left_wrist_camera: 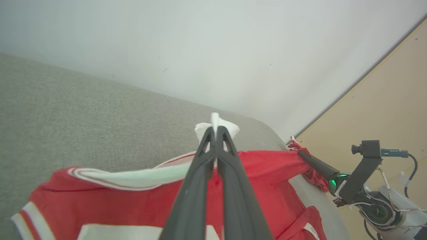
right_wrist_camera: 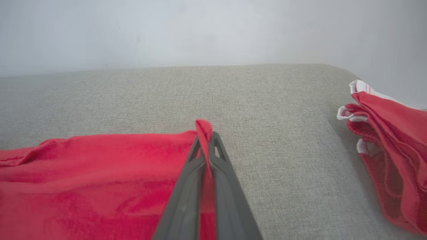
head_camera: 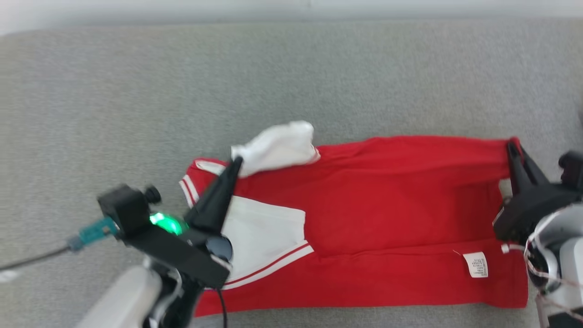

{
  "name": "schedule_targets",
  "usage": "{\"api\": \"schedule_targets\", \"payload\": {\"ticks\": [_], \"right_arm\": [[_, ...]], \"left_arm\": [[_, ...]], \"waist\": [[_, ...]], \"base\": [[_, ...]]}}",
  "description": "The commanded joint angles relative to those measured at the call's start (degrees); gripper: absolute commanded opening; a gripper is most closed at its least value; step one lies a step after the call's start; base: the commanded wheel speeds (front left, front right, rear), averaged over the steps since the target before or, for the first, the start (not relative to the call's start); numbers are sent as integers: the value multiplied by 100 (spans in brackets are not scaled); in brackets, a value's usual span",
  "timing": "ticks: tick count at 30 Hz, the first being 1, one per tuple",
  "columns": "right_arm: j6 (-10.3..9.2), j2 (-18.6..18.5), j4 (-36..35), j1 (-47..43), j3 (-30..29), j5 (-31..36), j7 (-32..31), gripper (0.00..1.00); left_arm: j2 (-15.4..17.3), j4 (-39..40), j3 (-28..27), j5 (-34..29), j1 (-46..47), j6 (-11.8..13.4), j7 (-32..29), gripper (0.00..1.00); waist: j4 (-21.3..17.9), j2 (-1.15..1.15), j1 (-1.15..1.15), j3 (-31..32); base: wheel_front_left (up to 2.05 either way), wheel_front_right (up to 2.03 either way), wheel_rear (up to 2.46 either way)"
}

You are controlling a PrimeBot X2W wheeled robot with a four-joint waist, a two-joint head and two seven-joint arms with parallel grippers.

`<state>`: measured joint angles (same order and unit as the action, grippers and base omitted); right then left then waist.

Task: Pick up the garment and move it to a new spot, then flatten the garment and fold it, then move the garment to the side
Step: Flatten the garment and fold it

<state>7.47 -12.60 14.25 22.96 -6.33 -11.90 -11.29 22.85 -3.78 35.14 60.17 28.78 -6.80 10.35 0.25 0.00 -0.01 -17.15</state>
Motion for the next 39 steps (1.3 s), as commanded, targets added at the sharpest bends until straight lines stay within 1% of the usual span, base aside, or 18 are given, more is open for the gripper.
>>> {"api": "schedule_targets", "payload": {"ticks": [1, 5, 11, 17, 22, 26, 32, 37, 38, 39], "right_arm": [[-1, -61, -17, -177, 39, 19, 73, 0], [-1, -185, -75, -477, 128, -12, 100, 0], [-1, -357, -176, -838, 158, 42, 65, 0], [-1, -489, -225, -1117, 122, -38, 7, 0], [-1, -648, -353, -1432, 177, -74, -140, 0], [-1, -727, -619, -1688, 289, 70, -372, 0], [-1, -810, -698, -1819, 367, 120, -474, 0], [-1, -831, -739, -1923, 320, 180, -529, 0], [-1, -814, -748, -1950, 294, 199, -566, 43], [0, -792, -753, -1974, 255, 191, -565, 100]], "left_arm": [[-47, 33, 52, -11, -172, 26, 26, 0], [-73, 44, 181, -33, -486, 108, 67, 0], [-81, 103, 121, 159, -1024, 204, 215, 0], [-60, 81, 211, 218, -1457, 269, 236, 0], [-82, -6, 290, 223, -1674, 320, 235, 0], [-83, -144, 369, 225, -1858, 412, 213, 0], [-111, -280, 352, 331, -2063, 506, 234, 0], [-101, -433, 342, 401, -2196, 503, 254, 0], [-95, -465, 367, 393, -2210, 500, 221, 0], [-97, -493, 363, 370, -2206, 518, 228, 0]], "waist": [[182, 0, 1, 235], [226, 0, 1, 369], [259, 0, 1, 542], [350, 0, 1, 672], [417, 0, 1, 754], [391, 0, 1, 792], [369, 0, 1, 813], [362, 0, 1, 883], [362, 0, 1, 898], [365, 0, 1, 915]], "base": [[0, 0, 0], [0, 0, 0], [0, 0, 0], [0, 0, 0], [0, 0, 0], [0, 0, 0], [0, 0, 0], [0, 0, 0], [0, 0, 0], [0, 0, 0]]}}
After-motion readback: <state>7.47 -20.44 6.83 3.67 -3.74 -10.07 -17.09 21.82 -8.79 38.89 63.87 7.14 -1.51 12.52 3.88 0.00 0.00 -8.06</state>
